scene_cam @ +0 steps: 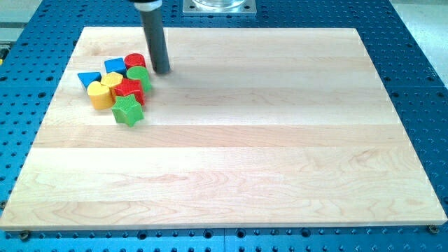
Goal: Push the triangle into the heart
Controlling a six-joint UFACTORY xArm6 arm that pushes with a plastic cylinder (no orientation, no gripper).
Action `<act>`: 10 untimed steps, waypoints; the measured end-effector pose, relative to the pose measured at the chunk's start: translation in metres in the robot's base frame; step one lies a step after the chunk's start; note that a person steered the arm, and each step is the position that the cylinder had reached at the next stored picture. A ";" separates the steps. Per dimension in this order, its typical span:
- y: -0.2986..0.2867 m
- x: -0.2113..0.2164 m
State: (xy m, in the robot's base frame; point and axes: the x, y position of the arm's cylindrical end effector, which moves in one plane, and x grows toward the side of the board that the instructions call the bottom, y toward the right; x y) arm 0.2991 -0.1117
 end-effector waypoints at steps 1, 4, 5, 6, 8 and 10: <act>-0.025 -0.017; -0.096 -0.008; -0.116 0.011; -0.119 0.037; -0.147 0.041; -0.160 0.089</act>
State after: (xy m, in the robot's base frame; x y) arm 0.3880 -0.2716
